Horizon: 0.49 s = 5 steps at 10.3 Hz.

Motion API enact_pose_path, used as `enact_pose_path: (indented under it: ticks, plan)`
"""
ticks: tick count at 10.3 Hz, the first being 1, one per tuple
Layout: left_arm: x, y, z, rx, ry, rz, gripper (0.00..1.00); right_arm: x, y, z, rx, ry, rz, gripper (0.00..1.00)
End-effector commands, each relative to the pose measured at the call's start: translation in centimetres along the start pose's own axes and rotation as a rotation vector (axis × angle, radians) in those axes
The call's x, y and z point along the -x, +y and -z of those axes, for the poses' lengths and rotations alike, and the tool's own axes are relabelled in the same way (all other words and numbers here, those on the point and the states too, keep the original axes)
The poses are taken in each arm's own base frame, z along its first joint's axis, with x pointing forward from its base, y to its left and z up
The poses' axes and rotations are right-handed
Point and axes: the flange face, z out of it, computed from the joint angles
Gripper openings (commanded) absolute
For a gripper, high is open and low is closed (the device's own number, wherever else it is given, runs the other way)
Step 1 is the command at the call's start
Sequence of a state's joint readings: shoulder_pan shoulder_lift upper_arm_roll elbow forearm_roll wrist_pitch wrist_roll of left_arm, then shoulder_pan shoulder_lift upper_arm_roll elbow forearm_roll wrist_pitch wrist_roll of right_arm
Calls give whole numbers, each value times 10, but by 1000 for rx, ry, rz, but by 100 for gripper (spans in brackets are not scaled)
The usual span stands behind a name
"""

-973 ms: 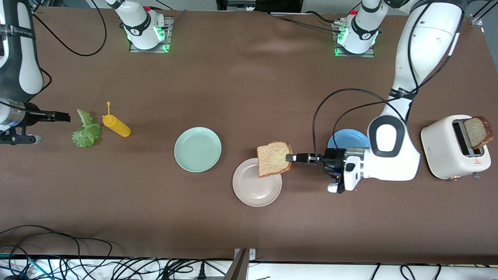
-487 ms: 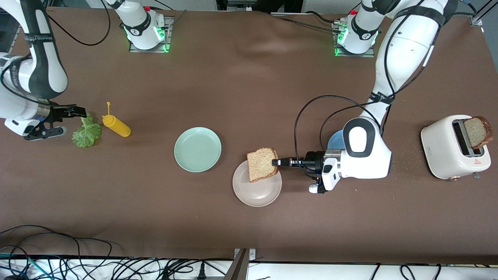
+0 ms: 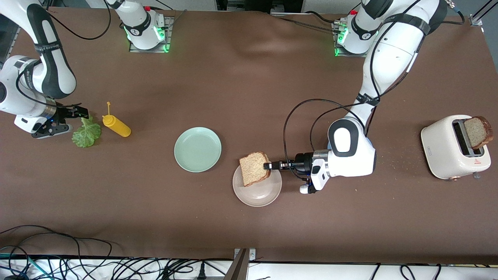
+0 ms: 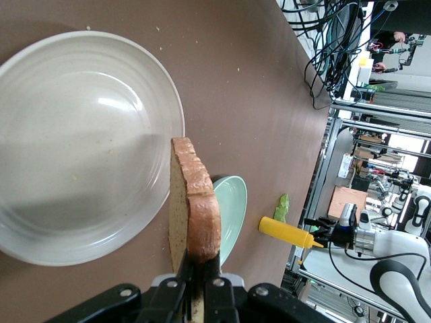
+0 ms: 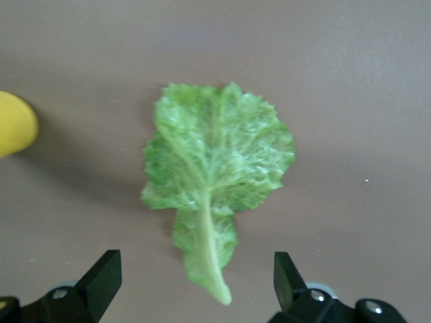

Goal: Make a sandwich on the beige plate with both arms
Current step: 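Place the toast on the beige plate while the right gripper grasps lettuce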

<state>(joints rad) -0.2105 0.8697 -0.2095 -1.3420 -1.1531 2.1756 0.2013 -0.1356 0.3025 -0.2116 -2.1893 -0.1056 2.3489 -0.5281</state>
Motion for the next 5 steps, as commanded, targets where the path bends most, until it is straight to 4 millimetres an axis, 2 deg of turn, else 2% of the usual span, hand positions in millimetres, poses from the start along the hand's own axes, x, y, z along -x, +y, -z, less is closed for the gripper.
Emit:
enact_pose_path:
  ticks: [1, 4, 5]
  plan:
    - [-12, 3, -11, 37, 44, 2, 0, 4, 13, -31, -2, -12, -17, 100]
    - [-15, -7, -18, 27, 53, 6, 0, 4, 11, -38, -23, -30, -44, 90]
    - [-17, -17, -23, 15, 60, 9, 0, 5, 9, -45, -33, -43, -46, 81]
